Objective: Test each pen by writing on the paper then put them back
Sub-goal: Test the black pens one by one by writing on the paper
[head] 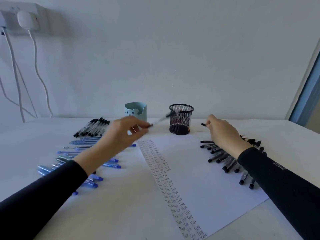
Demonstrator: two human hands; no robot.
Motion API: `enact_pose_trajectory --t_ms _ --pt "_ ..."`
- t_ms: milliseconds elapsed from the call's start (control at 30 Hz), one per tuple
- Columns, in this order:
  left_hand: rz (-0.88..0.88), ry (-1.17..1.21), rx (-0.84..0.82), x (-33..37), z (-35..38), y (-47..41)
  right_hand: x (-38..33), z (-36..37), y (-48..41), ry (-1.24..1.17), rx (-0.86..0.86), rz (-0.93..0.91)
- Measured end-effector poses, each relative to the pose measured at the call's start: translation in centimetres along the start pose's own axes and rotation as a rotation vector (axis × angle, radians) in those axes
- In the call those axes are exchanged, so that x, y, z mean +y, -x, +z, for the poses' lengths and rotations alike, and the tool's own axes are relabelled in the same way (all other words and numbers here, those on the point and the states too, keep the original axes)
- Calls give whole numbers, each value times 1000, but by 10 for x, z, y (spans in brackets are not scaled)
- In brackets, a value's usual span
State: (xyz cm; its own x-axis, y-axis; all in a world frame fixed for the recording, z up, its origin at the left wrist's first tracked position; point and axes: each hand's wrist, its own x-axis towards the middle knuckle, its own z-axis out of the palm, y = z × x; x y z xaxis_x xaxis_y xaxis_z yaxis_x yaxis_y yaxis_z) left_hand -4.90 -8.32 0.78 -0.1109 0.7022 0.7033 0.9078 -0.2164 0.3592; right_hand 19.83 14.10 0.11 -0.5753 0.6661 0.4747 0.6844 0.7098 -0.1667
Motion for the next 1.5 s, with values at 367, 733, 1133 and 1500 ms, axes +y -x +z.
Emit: enact_pose_trajectory --t_ms 367,733,1133,1500 --pt "-646 -380 128 -85 -53 -1 -86 -6 29 -246 100 -125" --pt "-687 -628 -80 -111 -40 -3 -88 -16 29 -738 -169 -174" --pt "-237 -228 -341 -23 -9 16 -102 -22 42 -1305 -382 260" --pt "-291 -229 -529 -24 2 24 -106 -6 76 -1012 -355 23"
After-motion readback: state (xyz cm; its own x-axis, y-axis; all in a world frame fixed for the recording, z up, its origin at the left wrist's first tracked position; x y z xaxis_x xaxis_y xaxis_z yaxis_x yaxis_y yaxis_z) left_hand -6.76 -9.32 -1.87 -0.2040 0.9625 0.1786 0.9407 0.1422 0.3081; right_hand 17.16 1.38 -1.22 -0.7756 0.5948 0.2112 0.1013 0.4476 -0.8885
